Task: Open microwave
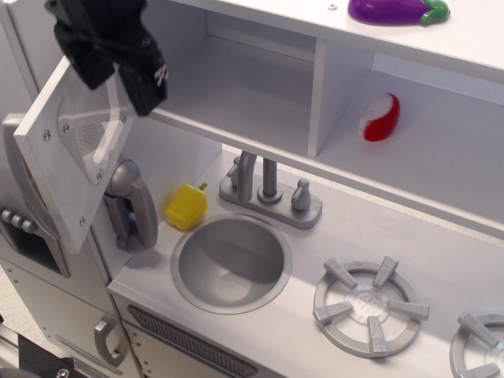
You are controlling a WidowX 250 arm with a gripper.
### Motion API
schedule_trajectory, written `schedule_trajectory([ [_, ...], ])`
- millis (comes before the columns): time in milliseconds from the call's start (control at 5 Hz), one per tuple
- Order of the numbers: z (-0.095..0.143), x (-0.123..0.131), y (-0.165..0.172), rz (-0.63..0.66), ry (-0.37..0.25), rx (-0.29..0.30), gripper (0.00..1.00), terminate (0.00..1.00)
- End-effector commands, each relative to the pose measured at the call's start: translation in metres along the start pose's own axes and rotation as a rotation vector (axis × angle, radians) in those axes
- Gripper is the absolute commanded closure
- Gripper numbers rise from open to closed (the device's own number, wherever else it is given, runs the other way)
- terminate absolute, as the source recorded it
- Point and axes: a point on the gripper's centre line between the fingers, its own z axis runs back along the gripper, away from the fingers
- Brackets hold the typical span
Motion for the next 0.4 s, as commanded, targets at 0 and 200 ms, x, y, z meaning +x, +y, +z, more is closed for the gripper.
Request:
schedule_trajectory([
  [0,0.0405,0.0224,0.0112,0.026,-0.067,0.002,0.00,0.00],
  [200,0.0405,0.0224,0.0112,0.026,-0.067,0.002,0.00,1.00],
])
